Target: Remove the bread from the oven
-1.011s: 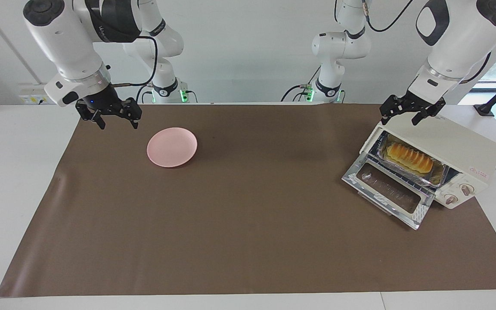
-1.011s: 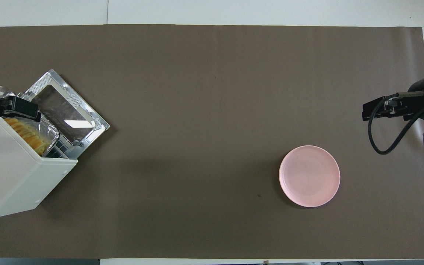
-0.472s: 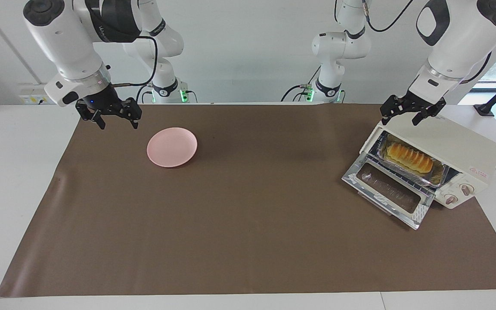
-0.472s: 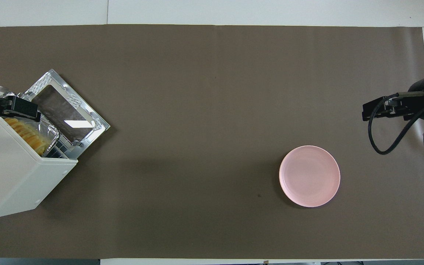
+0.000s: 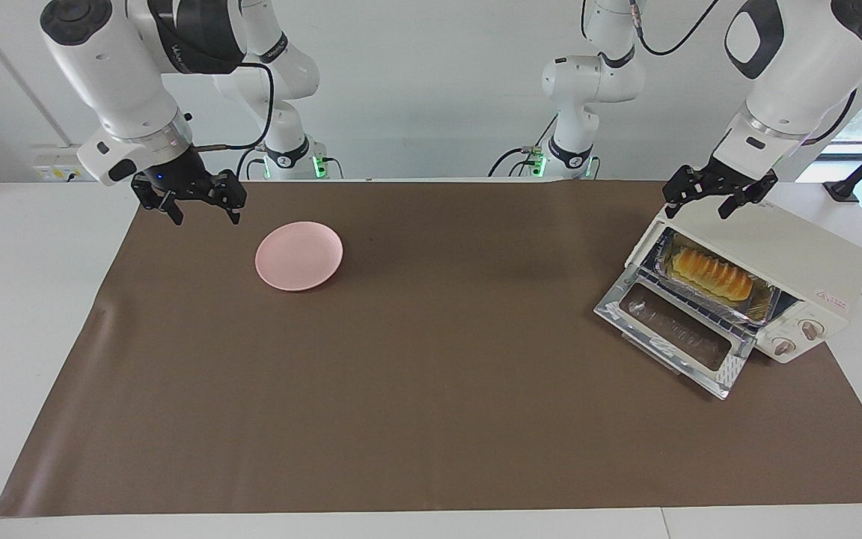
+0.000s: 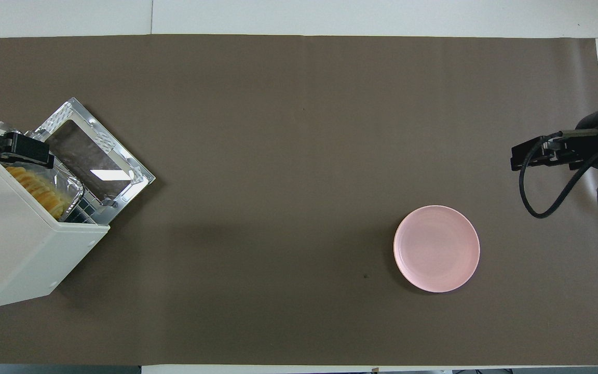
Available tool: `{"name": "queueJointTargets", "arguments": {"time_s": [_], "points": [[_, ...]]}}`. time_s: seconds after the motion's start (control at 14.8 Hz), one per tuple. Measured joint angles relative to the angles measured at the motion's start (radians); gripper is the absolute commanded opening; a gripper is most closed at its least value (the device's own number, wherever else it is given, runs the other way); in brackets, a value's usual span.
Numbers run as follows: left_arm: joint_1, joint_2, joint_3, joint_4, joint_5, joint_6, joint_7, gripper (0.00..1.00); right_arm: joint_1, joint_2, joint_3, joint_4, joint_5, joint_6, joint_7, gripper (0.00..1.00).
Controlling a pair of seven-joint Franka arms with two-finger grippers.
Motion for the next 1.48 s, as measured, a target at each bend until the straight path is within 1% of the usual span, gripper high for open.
{"name": "queueJointTargets", "arguments": {"time_s": [0.34,0.54,0.67,0.81,0.94,1.01,1.21,1.48], "points": [[0.001,-0.016,0.004,0.000,0.000,0.008,-0.024,1.00,0.000,0.000,0.000,0.000,0.000,0.000,0.000,1.00],[0.002,0.003,0.006,0.006,0.000,0.016,-0.126,1.00,0.000,0.000,0.000,0.000,0.000,0.000,0.000,1.00],[0.002,0.076,0.010,0.058,0.001,0.017,-0.230,1.00,0.000,0.000,0.000,0.000,0.000,0.000,0.000,1.00],[0.001,0.184,0.031,0.134,0.006,0.014,-0.340,1.00,0.000,0.000,0.000,0.000,0.000,0.000,0.000,1.00],[0.001,0.289,0.043,0.199,0.062,0.020,-0.441,1.00,0.000,0.000,0.000,0.000,0.000,0.000,0.000,1.00],[0.000,0.325,0.044,0.214,0.094,0.036,-0.490,1.00,0.000,0.000,0.000,0.000,0.000,0.000,0.000,1.00],[0.000,0.366,0.053,0.184,0.130,0.110,-0.647,1.00,0.000,0.000,0.000,0.000,0.000,0.000,0.000,1.00],[0.001,0.368,0.075,0.069,0.156,0.209,-0.815,1.00,0.000,0.000,0.000,0.000,0.000,0.000,0.000,1.00]]}}
